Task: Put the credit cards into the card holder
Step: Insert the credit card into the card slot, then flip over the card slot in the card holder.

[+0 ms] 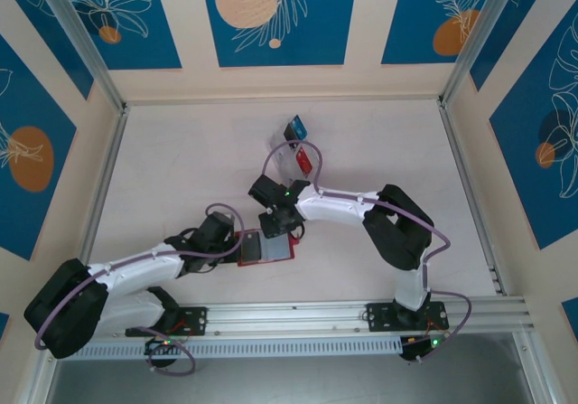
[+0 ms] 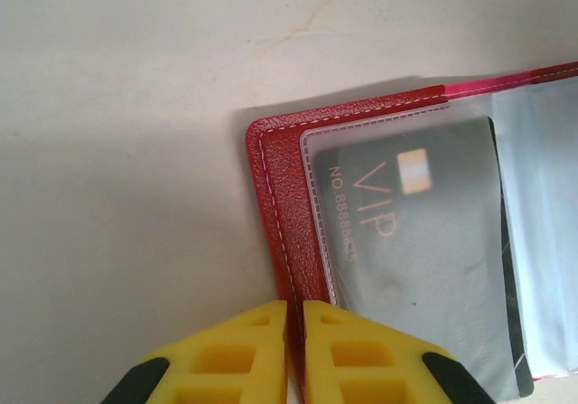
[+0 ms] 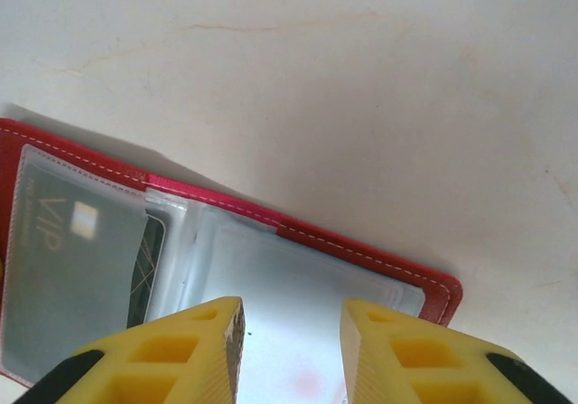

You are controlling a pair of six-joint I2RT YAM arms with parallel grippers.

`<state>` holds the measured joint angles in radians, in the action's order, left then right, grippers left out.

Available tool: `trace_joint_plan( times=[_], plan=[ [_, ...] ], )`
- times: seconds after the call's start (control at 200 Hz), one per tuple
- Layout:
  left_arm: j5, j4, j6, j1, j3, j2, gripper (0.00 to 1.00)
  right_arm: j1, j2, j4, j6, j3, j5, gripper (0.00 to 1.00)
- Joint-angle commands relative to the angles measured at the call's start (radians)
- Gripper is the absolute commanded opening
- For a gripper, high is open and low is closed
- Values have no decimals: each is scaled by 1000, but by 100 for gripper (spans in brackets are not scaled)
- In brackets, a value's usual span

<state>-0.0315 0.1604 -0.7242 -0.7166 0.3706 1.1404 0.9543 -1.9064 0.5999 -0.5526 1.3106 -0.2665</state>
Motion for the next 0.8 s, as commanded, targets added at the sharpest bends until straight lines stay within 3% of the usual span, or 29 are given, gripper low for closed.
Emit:
trace_joint_plan(
  times=[0.0, 0.46, 0.795],
  plan=[
    [-12, 75, 0, -10, -27, 2, 11, -4, -39, 31, 16, 19, -13, 36],
    [-12, 79, -1, -10, -22, 0, 10, 29, -82, -10, -38, -54, 19, 34],
    [-11, 87, -4, -10, -22, -10, 10, 58, -88, -61, -78, -102, 21, 4]
  ],
)
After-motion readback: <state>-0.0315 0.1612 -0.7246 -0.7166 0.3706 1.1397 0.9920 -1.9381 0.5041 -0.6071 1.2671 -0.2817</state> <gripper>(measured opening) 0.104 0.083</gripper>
